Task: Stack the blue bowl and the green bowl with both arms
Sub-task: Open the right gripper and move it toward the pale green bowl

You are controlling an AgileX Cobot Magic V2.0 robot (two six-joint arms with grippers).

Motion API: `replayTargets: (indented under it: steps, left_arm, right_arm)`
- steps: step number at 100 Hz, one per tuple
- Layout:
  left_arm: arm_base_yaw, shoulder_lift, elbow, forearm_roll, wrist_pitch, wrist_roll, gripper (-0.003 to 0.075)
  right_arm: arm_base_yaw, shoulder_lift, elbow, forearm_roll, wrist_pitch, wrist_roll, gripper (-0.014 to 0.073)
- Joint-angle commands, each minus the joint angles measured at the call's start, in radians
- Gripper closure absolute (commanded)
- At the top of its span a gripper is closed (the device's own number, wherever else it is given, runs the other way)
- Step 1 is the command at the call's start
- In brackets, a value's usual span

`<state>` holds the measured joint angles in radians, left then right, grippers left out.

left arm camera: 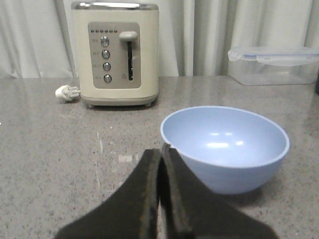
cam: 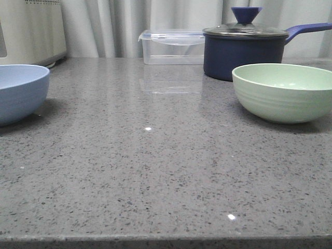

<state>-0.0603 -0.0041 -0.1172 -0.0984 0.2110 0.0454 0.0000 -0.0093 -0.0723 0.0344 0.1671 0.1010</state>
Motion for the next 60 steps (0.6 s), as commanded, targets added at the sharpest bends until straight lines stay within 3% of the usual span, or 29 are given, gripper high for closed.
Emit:
replayTargets:
  steps: [1,28,60]
  left_arm:
    - [0.002,0.023,-0.098,-0.003,-0.019,0.0,0.0741]
    - [0.002,0.231,-0.33,-0.011,0.122,0.0,0.0741]
    - [0.002,0.503,-0.544,-0.011,0.279,0.0,0.074]
  right_arm:
    - [-0.004,0.038,-0.091,-0.012,0.031,-0.007,0.0666]
    - [-0.003,0.205,-0.302,-0.011,0.241,-0.007,0.0666]
    - [-0.003,0.376,-0.455,-0.01,0.335,-0.007,0.0656]
